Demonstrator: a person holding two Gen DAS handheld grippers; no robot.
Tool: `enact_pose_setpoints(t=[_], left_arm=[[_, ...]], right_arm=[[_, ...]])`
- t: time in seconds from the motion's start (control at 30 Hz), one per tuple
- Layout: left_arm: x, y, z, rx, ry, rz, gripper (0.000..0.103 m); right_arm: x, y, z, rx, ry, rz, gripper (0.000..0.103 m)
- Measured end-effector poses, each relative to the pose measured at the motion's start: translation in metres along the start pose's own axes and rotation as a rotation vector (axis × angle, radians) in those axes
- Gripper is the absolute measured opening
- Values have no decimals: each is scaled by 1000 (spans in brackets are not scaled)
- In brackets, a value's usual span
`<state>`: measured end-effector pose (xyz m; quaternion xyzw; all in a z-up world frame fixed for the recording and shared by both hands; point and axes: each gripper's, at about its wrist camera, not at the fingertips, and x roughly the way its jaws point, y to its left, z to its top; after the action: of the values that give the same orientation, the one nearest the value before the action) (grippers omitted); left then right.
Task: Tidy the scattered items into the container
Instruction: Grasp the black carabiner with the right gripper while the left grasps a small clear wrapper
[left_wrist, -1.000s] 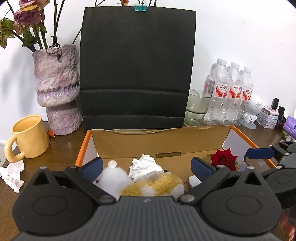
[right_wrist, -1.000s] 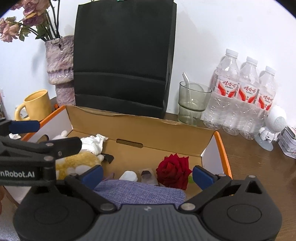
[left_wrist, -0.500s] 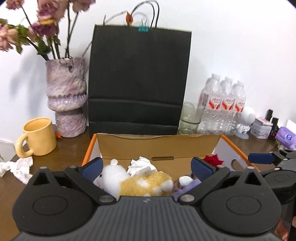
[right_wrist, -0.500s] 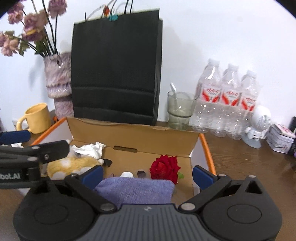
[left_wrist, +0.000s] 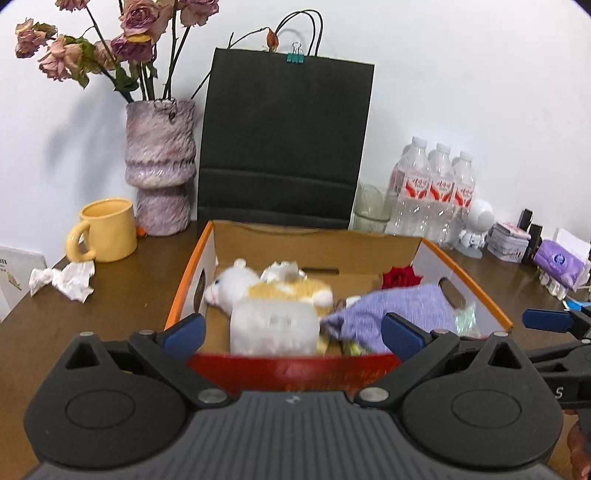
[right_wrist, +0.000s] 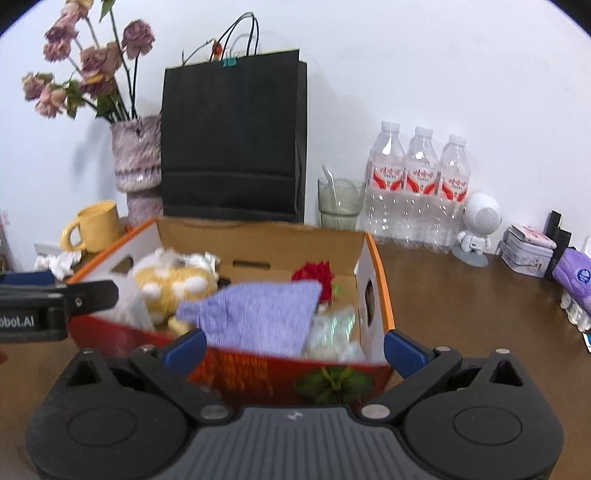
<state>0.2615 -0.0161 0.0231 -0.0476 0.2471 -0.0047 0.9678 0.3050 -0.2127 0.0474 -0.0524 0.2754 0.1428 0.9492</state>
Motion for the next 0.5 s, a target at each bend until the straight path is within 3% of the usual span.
enact_pose_setpoints(t=[0.27,0.33,0.5], left_arm=[[8,2,-31,2,67,12,103],[11,2,-37,-2,88,12,103],[21,1,-49,1,119,7,103]], right_arm=[[11,14,-37,-89,104,35,93],[19,17,-44,-91,135,53,85],[34,17,-53,-80,158,85,78]])
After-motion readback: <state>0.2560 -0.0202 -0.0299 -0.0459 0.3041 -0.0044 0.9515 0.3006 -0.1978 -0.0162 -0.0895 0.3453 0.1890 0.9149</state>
